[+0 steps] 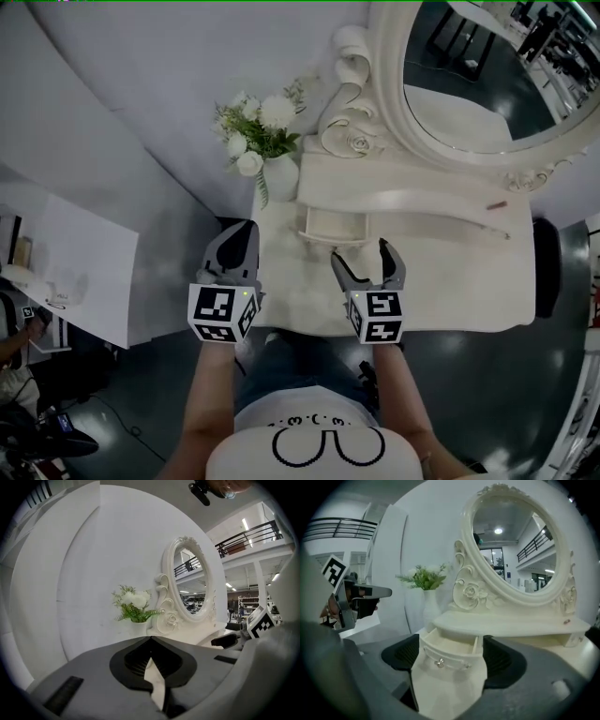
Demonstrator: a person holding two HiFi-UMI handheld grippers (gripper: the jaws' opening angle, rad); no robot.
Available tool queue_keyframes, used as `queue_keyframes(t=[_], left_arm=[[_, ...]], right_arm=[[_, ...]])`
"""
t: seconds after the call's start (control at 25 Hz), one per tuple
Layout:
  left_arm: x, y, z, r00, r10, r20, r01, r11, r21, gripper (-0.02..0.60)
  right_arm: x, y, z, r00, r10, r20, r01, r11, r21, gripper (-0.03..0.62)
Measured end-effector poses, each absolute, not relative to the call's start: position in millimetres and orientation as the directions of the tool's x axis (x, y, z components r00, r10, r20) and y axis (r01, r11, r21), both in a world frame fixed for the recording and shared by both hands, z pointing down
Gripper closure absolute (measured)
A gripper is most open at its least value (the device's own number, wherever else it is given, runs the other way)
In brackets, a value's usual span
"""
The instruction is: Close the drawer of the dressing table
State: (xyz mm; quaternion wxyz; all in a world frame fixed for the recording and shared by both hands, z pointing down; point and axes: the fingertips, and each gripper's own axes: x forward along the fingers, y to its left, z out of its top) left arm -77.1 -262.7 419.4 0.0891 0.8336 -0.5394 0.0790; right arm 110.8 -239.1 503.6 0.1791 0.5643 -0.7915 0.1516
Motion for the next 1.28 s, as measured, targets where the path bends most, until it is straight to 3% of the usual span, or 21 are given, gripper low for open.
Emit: queue_keyframes(t=[0.6,0.64,0.72,1.0,1.08,1.28], left_arm=[[-83,-274,463,0.507,-0.804,0.311,-0.86,-0.496,0.12,0.583],[-85,-275,465,0.51,-0.8,0.314,-0.858,-0.499,0.122,0.583],[-89,-276,468,0.513,-0.797,0.319,-0.856,-0.502,0.125,0.583],[-101,-284,484,0.516,-0.787,0.338,-0.854,-0.5,0.141,0.583],[-102,-288,487,0.517,-0.786,0.34,-0.854,-0.499,0.146,0.583],[-101,-291,489,0.524,-0.781,0.338,-0.85,-0.505,0.151,0.583]], right_arm=[[83,-220,575,-0.215,-0.745,0.631,-0.975,0.197,-0.1,0.181],[80,-222,579,-0.206,-0.744,0.635,-0.978,0.183,-0.103,0.201],[76,-227,585,-0.178,-0.749,0.638,-0.984,0.148,-0.1,0.302],[72,-245,601,-0.103,-0.748,0.656,-0.995,0.076,-0.07,0.43],[76,-248,604,-0.081,-0.74,0.667,-0.997,0.059,-0.055,0.5],[77,-248,605,-0.075,-0.728,0.682,-0.997,0.051,-0.054,0.502]])
